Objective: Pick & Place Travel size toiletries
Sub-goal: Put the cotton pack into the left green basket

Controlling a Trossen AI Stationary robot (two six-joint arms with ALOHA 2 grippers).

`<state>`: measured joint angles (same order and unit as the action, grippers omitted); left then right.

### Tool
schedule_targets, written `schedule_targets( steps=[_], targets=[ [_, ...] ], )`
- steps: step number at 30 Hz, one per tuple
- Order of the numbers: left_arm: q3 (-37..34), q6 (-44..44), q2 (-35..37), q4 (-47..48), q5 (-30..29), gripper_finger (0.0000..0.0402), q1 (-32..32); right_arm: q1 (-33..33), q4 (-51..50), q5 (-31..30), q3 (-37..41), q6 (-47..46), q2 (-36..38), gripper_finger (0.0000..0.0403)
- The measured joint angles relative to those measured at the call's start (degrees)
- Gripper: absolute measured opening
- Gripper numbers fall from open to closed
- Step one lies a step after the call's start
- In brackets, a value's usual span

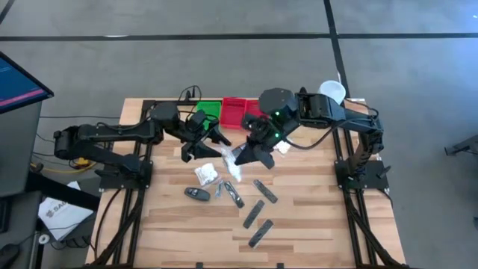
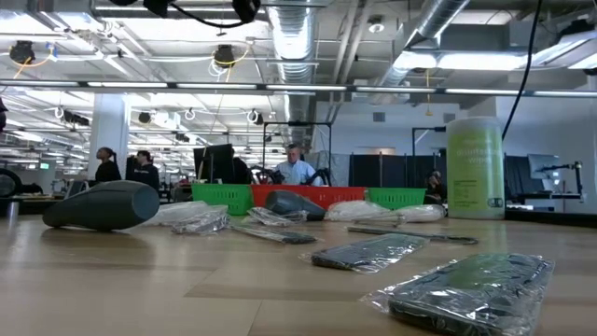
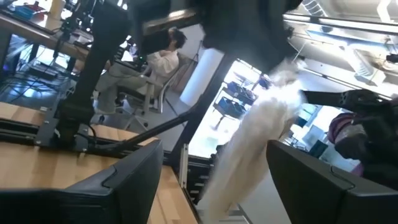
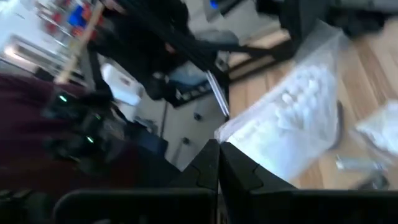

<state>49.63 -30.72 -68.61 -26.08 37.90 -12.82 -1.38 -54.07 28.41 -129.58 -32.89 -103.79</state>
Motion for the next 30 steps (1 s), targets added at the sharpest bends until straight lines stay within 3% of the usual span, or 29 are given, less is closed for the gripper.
schedule_targets(
  steps=[4,23,27,30],
  targets=[
    [0.0,0.0,-0.2,-0.3,-0.1,0.0281,0.0,0.1,3.5,0.8,0.0,-0.6,0.0,0.0000],
    [0.0,-0.5,-0.2,-6.1,0.5,0.0279,5.4,3.1,1.4,-1.6,0.0,-1.1,0.0,0.0000],
    [0.0,-1.6,-0.2,-6.2,-0.4,0.0256,5.4,4.0,-1.1,-2.2,0.0,-1.0,0.0,0.0000],
    [0.0,-3.1,-0.2,-6.1,-1.0,0.0218,5.4,4.2,-1.4,-2.9,0.0,-0.8,0.0,0.0000]
  ],
)
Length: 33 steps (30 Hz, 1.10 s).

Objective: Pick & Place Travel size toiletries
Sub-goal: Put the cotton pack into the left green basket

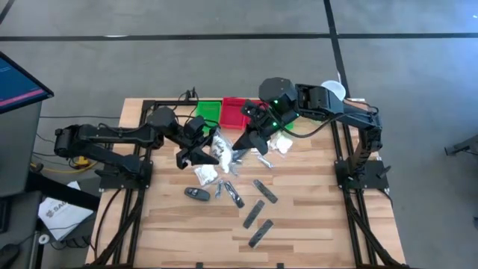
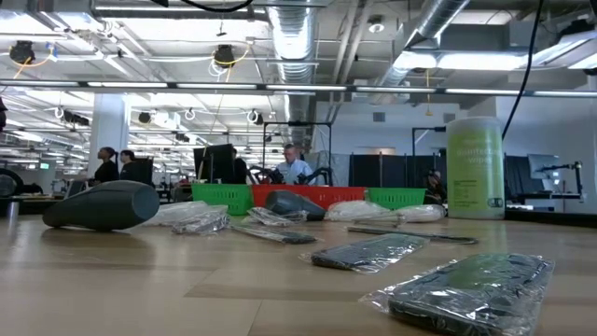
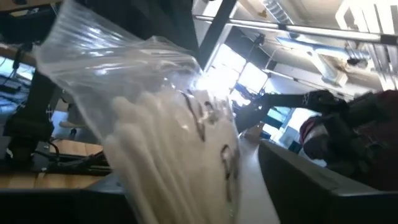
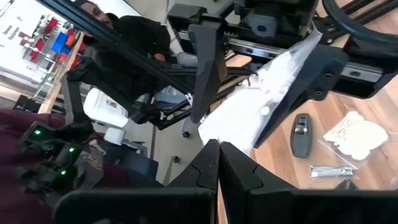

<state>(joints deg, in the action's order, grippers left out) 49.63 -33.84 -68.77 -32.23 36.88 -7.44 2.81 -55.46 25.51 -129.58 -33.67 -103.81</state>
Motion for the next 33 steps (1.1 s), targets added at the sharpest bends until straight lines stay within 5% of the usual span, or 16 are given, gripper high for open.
schedule_targets(
  steps=[11,19,24,29,33],
  targets=[
    [0.0,-2.5,0.0,0.4,0.8,0.0029,-0.1,0.0,1.4,0.1,0.0,-2.2,0.0,0.0026],
    [0.0,-4.6,1.8,0.0,-3.7,0.0043,-2.5,-1.8,1.6,-1.0,0.0,-4.8,0.0,0.0159],
    [0.0,-4.4,5.1,0.2,-9.3,0.0033,-4.5,-3.1,1.5,-7.1,0.0,-5.8,0.0,0.0231],
    [0.0,-4.2,7.2,0.2,-11.0,0.0031,-5.2,-3.0,2.1,-18.2,0.0,-5.0,0.0,0.0253],
    [0.0,-4.5,7.3,0.3,-11.6,0.0035,-4.9,-3.1,5.8,-20.0,0.0,-3.5,-0.2,0.0254]
  ],
)
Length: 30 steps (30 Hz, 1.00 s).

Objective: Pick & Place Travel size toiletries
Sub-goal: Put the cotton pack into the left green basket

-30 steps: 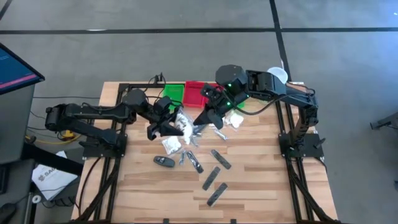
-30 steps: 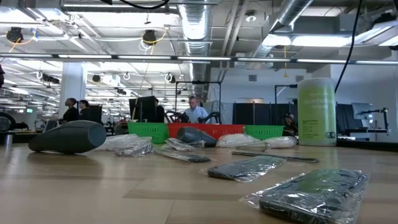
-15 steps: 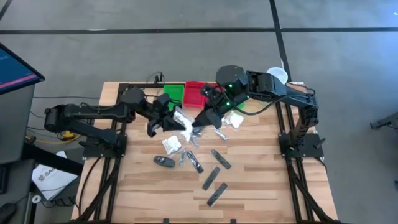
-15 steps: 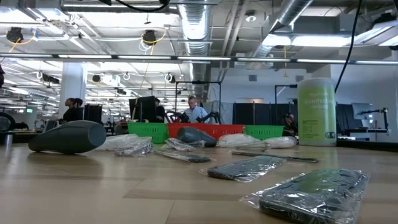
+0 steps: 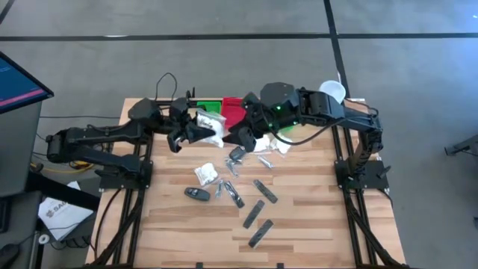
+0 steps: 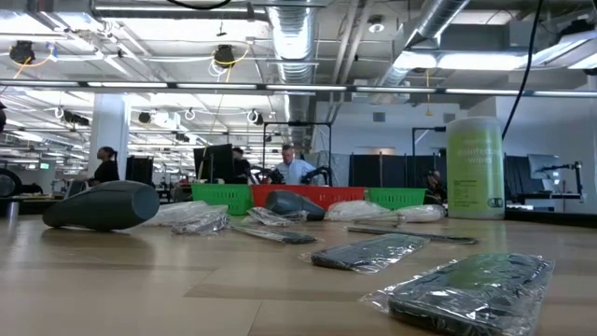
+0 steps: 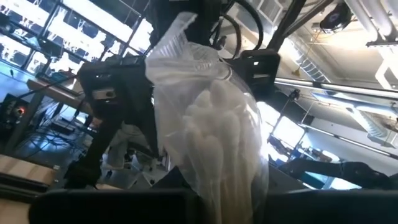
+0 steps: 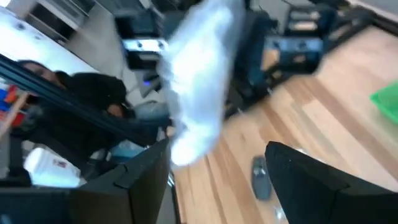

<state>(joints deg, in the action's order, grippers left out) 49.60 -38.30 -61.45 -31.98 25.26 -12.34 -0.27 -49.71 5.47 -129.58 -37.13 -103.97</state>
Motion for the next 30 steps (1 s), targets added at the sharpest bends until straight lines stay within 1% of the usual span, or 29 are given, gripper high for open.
schedule_targets(
  steps=[2,7,9,11,16,23,26,28,30],
  targets=[
    [0.0,0.1,-0.1,0.0,-1.3,0.0032,0.0,0.0,2.2,0.0,0.0,0.0,-0.4,0.0254],
    [0.0,0.5,-0.2,0.0,-4.4,0.0032,0.0,0.0,2.9,-0.4,-0.1,-0.2,-1.6,0.0254],
    [0.0,0.5,-0.2,0.0,-4.5,0.0033,0.0,0.0,1.8,-1.0,0.2,-0.2,-2.4,0.0254],
    [0.0,0.5,-0.2,0.1,-4.5,0.0033,0.0,0.0,3.4,-1.0,0.1,-0.3,-3.3,0.0254],
    [0.0,0.7,-0.7,0.5,-4.5,0.0032,0.0,0.0,3.8,-0.9,0.0,0.0,-4.5,0.0254],
    [-0.7,0.8,-1.1,1.3,-4.5,0.0033,0.7,0.4,3.9,-0.9,0.0,0.0,-4.1,0.0249],
    [-1.1,0.9,-1.0,1.0,-4.5,0.0033,0.7,0.4,3.2,-0.9,0.0,0.0,-4.4,0.0221],
    [-1.2,0.9,-1.1,1.1,-4.5,0.0033,0.7,0.4,3.3,-0.6,0.0,0.5,-4.3,0.0186],
    [-1.2,0.9,-1.0,0.9,-4.4,0.0033,0.7,0.5,3.3,0.0,0.0,1.2,-4.3,0.0143]
  ],
)
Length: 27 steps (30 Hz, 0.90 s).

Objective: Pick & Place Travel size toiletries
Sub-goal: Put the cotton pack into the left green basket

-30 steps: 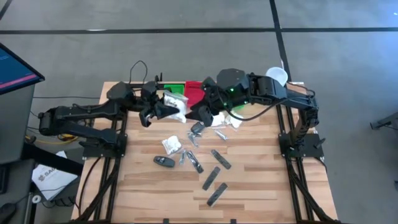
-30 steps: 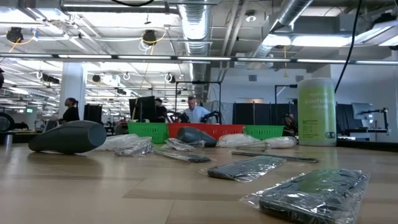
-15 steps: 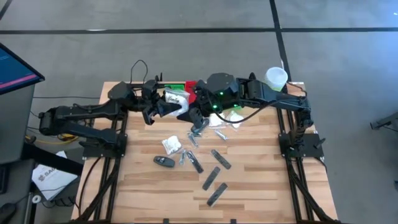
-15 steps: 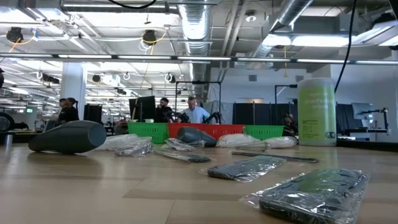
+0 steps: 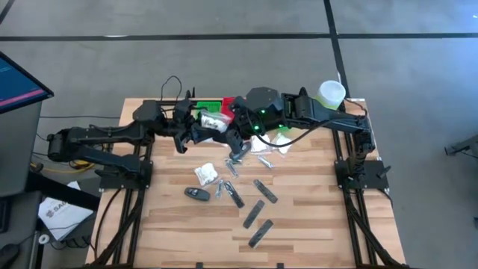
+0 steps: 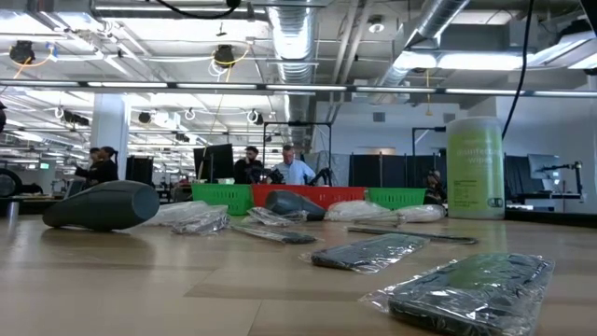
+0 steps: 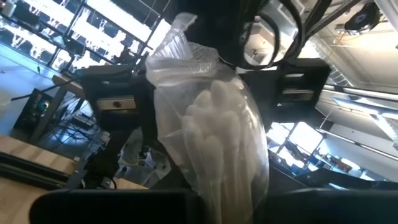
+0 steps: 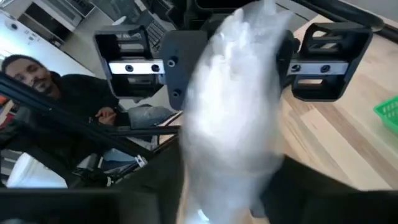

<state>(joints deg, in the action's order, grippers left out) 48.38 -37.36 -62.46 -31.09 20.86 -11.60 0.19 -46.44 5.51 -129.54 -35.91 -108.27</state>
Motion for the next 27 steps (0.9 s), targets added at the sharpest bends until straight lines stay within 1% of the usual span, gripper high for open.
schedule_targets(
  steps=[2,4,7,11,16,19,22,25,27],
  targets=[
    [0.0,0.0,0.0,0.0,0.1,0.0034,0.0,0.0,-0.4,0.3,0.0,0.3,0.0,0.0097],
    [0.0,0.1,0.0,-0.1,0.1,0.0033,0.0,0.0,-0.5,0.6,0.0,1.0,0.0,0.0062],
    [0.0,0.0,0.0,0.0,0.1,0.0033,0.0,0.0,-1.5,2.3,0.0,1.5,0.0,0.0030],
    [-0.1,0.0,-0.2,0.2,0.5,0.0038,0.0,0.0,-2.7,3.0,0.0,2.0,0.0,0.0025],
    [-0.1,0.6,-0.3,0.4,2.2,0.0065,-0.1,0.4,-4.0,4.0,0.0,2.0,0.0,0.0017],
    [-0.2,0.7,-0.2,0.6,3.2,0.0088,0.0,0.5,-6.0,6.8,0.0,2.0,0.2,0.0007],
    [-0.2,0.7,0.1,0.7,6.2,0.0114,0.0,0.4,-8.3,9.7,-0.1,1.8,0.6,0.0006],
    [-0.1,1.1,0.3,3.5,9.8,0.0143,-0.1,0.4,-12.7,14.2,0.0,0.7,1.3,0.0005],
    [0.0,2.2,0.4,6.2,11.3,0.0161,-0.1,0.4,-13.1,16.1,-0.1,-1.1,1.5,0.0005]
  ],
)
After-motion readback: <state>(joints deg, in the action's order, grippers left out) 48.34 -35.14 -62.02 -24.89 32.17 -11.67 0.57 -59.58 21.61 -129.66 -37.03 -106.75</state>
